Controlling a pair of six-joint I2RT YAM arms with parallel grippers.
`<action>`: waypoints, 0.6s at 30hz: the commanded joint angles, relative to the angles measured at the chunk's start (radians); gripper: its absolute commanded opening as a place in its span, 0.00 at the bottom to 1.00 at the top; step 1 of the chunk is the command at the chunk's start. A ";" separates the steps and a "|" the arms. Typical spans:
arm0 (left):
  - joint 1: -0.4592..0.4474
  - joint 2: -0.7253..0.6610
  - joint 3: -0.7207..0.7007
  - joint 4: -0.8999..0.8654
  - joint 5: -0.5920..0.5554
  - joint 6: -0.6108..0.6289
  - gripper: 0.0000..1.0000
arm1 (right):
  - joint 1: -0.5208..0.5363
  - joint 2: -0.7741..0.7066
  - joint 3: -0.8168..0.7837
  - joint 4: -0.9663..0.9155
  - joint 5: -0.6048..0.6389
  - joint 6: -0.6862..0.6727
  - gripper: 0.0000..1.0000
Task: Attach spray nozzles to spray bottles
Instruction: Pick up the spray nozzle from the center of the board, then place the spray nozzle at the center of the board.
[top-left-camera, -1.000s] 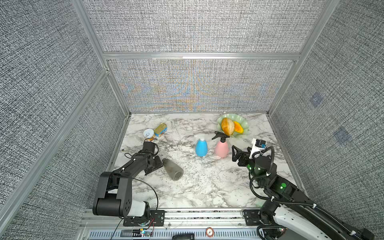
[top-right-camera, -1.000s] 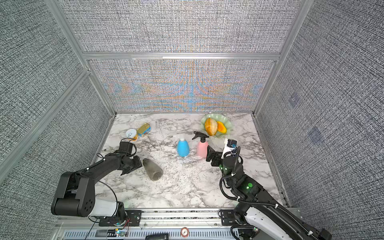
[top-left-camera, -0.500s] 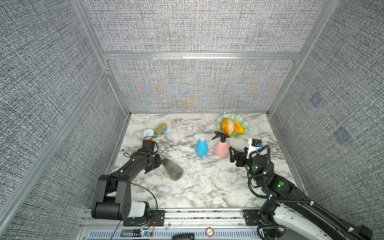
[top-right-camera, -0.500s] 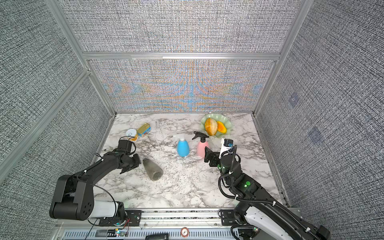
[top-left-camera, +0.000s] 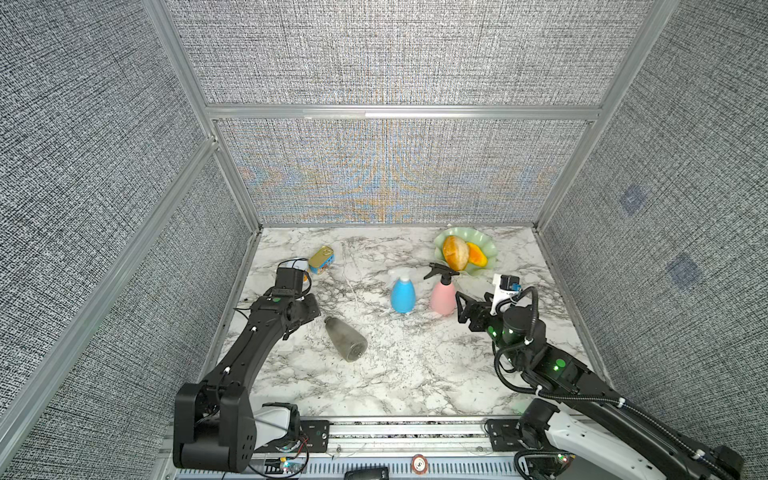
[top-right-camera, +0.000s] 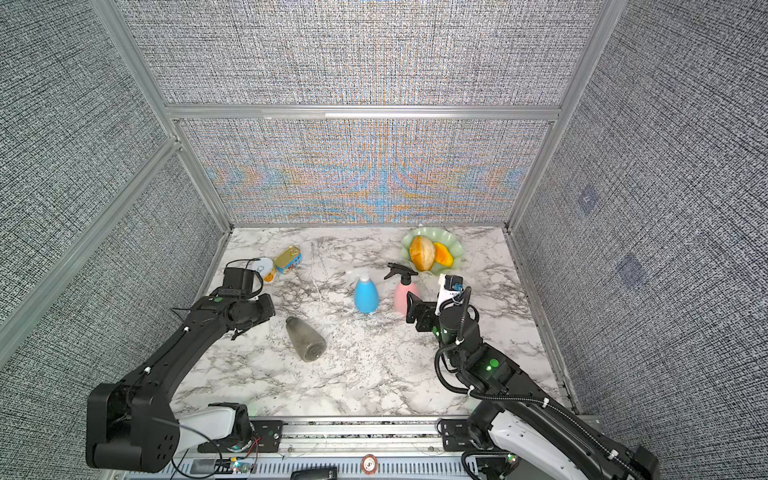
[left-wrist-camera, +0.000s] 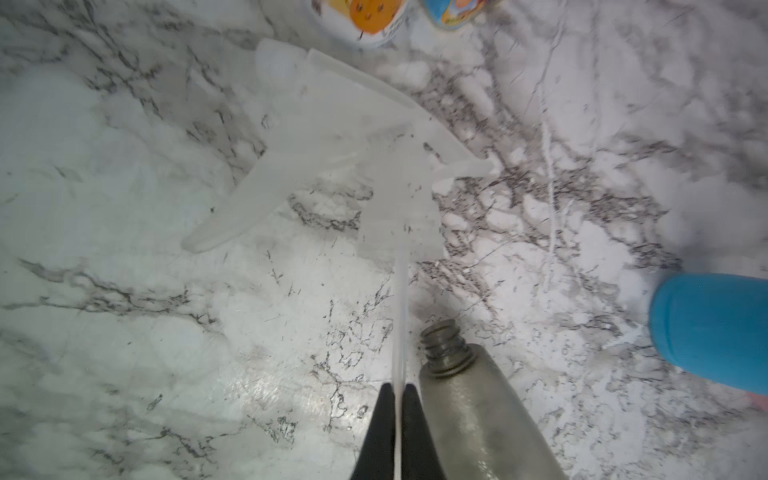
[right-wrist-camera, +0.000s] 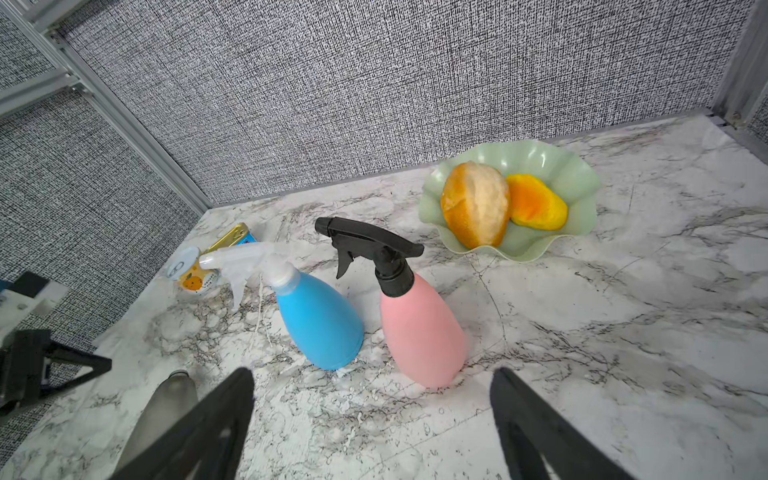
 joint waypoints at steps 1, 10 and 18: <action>-0.071 -0.098 0.005 -0.051 0.069 -0.088 0.02 | 0.001 -0.002 0.013 0.004 0.018 0.002 0.90; -0.427 -0.434 -0.197 0.049 0.074 -0.381 0.03 | 0.002 0.009 0.044 -0.014 0.071 -0.036 0.90; -0.708 -0.201 -0.130 0.229 0.009 -0.380 0.05 | 0.000 0.002 0.073 -0.044 0.099 -0.041 0.90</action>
